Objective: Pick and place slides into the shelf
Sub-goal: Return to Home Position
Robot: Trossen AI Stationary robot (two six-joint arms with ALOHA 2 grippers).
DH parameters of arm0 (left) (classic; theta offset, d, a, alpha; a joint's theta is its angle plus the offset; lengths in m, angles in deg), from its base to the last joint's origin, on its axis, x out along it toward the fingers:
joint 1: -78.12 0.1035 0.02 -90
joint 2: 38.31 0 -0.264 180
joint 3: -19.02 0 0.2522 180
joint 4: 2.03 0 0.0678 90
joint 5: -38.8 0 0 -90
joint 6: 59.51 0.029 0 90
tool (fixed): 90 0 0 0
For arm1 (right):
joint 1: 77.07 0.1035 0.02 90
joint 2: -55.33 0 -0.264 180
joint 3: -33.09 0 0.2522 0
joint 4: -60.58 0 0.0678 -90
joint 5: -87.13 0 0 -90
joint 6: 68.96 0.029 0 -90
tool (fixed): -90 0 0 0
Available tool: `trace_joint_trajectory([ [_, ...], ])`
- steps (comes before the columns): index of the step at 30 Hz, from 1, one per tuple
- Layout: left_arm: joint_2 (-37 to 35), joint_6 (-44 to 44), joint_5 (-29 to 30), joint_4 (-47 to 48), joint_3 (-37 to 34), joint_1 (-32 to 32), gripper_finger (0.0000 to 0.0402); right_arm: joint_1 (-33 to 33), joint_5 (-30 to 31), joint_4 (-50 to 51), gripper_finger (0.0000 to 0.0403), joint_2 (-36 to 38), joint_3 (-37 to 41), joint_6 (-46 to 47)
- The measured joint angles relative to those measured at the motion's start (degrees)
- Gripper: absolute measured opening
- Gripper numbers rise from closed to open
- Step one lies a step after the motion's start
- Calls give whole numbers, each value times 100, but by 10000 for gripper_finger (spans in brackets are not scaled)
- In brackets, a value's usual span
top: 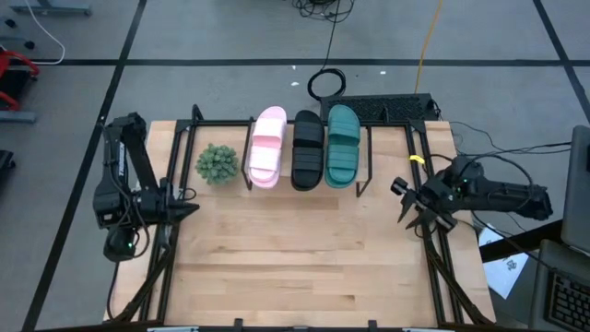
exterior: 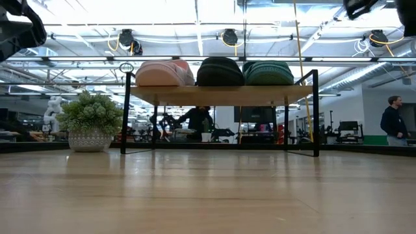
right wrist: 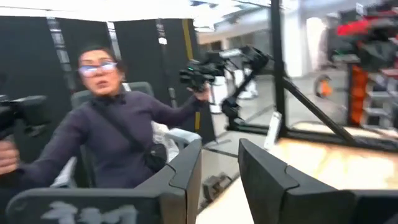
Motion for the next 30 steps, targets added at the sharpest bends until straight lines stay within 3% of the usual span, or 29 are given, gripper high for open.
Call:
trace_joint_trajectory([
  [2, 5, 66, 199, 9, 0, 83, 11, -215, -159, 16, 98, -100, 27, 35],
  [7, -6, 186, -23, 23, 0, 198, 32, -547, -827, -537, 98, -188, 371, 256],
  [12, 10, 98, -215, 43, 0, 308, 41, -854, -1682, -2342, 98, -143, 883, 1258],
  [18, -1, -377, -241, 344, -123, 672, 42, -1323, -2183, -4086, 98, -95, 1191, 2567],
  [25, -107, -600, -447, 232, -207, 712, 42, -1437, -2156, -4812, 98, -97, 1217, 3452],
  [30, -247, 48, -586, -277, -114, 704, 42, -1437, -2033, -4824, 98, -97, 1217, 3621],
])
